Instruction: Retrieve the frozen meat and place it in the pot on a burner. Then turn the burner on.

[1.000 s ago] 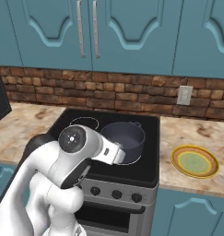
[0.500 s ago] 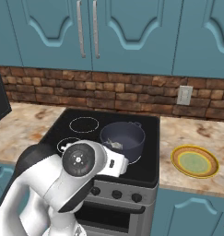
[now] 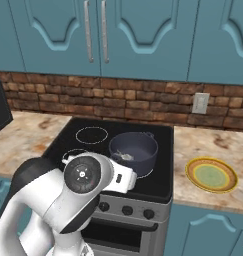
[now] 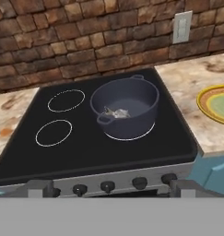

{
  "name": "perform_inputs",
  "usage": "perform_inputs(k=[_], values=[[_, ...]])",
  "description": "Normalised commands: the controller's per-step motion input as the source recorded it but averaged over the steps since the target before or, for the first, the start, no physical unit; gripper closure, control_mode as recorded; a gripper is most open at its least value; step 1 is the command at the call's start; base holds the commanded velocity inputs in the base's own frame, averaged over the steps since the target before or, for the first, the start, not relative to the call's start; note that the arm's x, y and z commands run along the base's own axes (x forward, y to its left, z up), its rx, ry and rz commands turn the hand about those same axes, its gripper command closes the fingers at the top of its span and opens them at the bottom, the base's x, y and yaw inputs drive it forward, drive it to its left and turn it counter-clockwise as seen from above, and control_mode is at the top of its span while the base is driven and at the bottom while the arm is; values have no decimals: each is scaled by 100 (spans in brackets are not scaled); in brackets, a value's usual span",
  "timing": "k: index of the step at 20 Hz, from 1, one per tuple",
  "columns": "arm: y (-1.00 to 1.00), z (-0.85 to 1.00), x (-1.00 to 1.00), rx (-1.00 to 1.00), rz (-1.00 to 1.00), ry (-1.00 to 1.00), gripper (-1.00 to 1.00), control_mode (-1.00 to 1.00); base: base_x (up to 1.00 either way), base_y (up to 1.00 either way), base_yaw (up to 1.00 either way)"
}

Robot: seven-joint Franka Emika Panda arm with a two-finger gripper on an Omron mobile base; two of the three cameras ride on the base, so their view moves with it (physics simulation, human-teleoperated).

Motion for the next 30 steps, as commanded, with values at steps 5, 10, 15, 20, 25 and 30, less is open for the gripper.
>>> perform_inputs(k=[5,10,15,20,25,30], values=[[0,0,0,0,0,0,-100,100,-44,53,0],[0,0,0,0,0,0,-100,100,-39,67,0],[0,0,0,0,0,0,-100,100,-50,52,0],[0,0,0,0,0,0,-100,100,-54,35,0],[0,0,0,0,0,0,-100,100,-21,14,-2],[0,0,0,0,0,0,-100,-100,0,0,0]])
